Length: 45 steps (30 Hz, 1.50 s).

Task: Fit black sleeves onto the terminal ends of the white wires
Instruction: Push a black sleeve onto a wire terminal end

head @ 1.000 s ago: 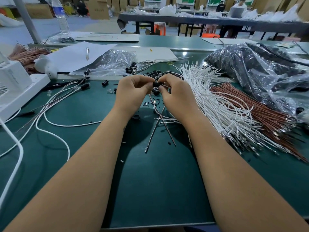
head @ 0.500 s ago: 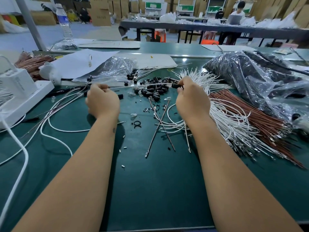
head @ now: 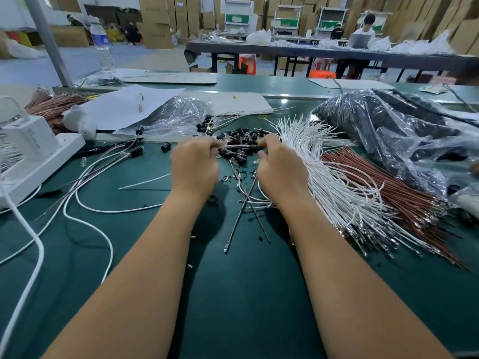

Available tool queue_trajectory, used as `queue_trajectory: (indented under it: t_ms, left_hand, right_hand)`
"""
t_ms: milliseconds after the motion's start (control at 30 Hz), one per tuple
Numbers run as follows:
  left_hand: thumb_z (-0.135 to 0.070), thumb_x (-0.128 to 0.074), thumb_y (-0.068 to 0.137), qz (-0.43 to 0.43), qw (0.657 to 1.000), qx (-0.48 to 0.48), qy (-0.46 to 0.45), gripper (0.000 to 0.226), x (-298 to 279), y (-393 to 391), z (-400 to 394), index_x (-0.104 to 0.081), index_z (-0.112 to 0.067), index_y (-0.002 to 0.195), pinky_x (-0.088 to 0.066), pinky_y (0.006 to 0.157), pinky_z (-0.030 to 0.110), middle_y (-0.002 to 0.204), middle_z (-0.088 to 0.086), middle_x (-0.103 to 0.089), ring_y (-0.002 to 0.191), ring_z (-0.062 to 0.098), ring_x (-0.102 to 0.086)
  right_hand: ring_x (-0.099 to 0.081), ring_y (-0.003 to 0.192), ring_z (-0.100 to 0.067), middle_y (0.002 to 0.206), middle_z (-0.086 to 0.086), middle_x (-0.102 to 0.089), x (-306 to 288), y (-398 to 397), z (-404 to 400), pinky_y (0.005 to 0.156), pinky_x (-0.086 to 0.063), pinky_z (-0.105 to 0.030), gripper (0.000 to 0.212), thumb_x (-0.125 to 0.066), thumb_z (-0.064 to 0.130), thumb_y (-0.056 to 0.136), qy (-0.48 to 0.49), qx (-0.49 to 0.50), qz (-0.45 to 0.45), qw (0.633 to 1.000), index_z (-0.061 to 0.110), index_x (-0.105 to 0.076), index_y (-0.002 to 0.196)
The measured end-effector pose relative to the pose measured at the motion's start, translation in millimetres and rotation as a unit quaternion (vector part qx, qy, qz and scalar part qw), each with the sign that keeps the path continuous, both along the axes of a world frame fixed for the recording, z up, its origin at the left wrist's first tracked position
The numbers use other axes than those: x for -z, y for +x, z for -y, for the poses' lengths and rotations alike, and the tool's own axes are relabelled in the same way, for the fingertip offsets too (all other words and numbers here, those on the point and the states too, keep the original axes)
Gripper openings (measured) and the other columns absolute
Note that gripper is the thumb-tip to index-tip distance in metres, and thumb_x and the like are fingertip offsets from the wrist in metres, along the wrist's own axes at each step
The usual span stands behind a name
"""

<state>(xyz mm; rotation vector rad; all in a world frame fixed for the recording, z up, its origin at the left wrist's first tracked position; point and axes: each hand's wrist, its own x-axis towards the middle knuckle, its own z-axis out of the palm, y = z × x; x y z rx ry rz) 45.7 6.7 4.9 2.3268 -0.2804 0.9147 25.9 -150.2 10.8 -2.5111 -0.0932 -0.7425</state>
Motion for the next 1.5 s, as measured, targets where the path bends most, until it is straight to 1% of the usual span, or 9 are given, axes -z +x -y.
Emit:
queue_trajectory:
  t_ms: [167,333,433,667,900,1000,1100,1233,1500]
  left_hand:
    - [-0.003,-0.048,0.089,-0.072,0.989,-0.127,-0.033,0.028,9,6,-20,-0.069,-0.013,0.105,-0.04,0.086,0.04,0.099,0.01,-0.07,0.101,0.035,-0.057]
    - [0.001,-0.051,0.088,-0.027,0.995,0.077,-0.055,0.033,2,-3,6,-0.067,-0.011,0.114,-0.048,0.09,0.035,0.107,0.006,-0.07,0.102,0.023,-0.061]
    - [0.001,-0.055,0.088,-0.017,0.988,0.137,-0.064,0.025,3,-5,19,-0.07,-0.007,0.106,-0.051,0.082,0.033,0.097,0.008,-0.071,0.089,0.023,-0.064]
    - [0.0,-0.049,0.092,-0.077,0.986,0.096,-0.111,0.025,9,2,8,-0.07,-0.01,0.101,-0.036,0.054,0.024,0.082,0.006,-0.068,0.052,0.009,-0.044]
    - [-0.007,-0.06,0.091,-0.054,0.984,0.137,-0.105,0.011,1,-6,18,-0.069,-0.007,0.096,-0.048,0.07,0.022,0.081,0.0,-0.065,0.076,0.014,-0.06]
    - [-0.011,-0.059,0.092,-0.073,0.981,0.11,-0.14,0.011,3,0,14,-0.069,-0.006,0.095,-0.045,0.063,0.025,0.075,0.001,-0.065,0.066,0.011,-0.056]
    - [-0.013,-0.058,0.093,-0.083,0.976,0.094,-0.176,0.013,6,5,10,-0.068,-0.005,0.095,-0.035,0.055,0.018,0.068,-0.004,-0.059,0.055,0.004,-0.046]
    - [-0.013,-0.058,0.093,-0.086,0.974,0.086,-0.192,0.012,7,5,9,-0.068,-0.006,0.095,-0.038,0.058,0.02,0.073,0.0,-0.063,0.057,0.004,-0.048]
    - [-0.014,-0.057,0.093,-0.099,0.97,0.092,-0.202,0.012,6,3,10,-0.067,-0.007,0.096,-0.041,0.061,0.022,0.076,0.003,-0.064,0.06,0.008,-0.05]
  right_hand:
    - [-0.056,0.069,-0.014,0.082,0.005,-0.06,-3,1,10,0.056,-0.045,-0.029,0.02,-0.052,0.005,0.095,0.05,0.026,-0.014,0.998,0.014,-0.058,0.111]
    - [-0.057,0.071,-0.013,0.087,-0.001,-0.064,-3,-3,-3,0.055,-0.039,-0.022,0.013,-0.053,0.01,0.096,0.04,-0.068,-0.01,0.997,0.011,-0.06,0.107]
    - [-0.057,0.076,-0.018,0.091,-0.002,-0.065,-4,-5,-5,0.062,-0.043,-0.03,0.012,-0.053,0.011,0.095,0.012,-0.095,-0.004,0.995,0.013,-0.06,0.105]
    - [-0.055,0.068,-0.014,0.082,0.003,-0.061,-1,-1,3,0.053,-0.035,-0.024,0.01,-0.054,0.012,0.096,0.012,-0.071,-0.003,0.997,0.014,-0.061,0.103]
    - [-0.048,0.062,-0.002,0.075,0.009,-0.057,0,-1,0,0.055,-0.035,-0.023,0.016,-0.057,0.012,0.093,0.052,-0.111,0.008,0.992,0.018,-0.063,0.107]
    - [-0.051,0.065,0.0,0.077,0.008,-0.057,1,-1,-1,0.057,-0.039,-0.017,0.021,-0.063,0.012,0.091,0.072,-0.102,0.02,0.992,0.017,-0.06,0.111]
    - [-0.053,0.068,-0.007,0.077,0.006,-0.058,1,0,-1,0.06,-0.042,-0.02,0.01,-0.065,0.011,0.088,0.086,-0.082,0.045,0.992,0.014,-0.062,0.096]
    - [-0.056,0.069,-0.009,0.076,0.007,-0.061,0,-1,0,0.062,-0.049,-0.024,0.006,-0.066,0.01,0.086,0.079,-0.077,0.069,0.992,0.016,-0.063,0.086]
    - [-0.053,0.066,-0.012,0.078,0.003,-0.061,-1,-3,1,0.058,-0.047,-0.026,0.002,-0.064,0.014,0.089,0.037,-0.079,0.095,0.992,0.014,-0.066,0.088]
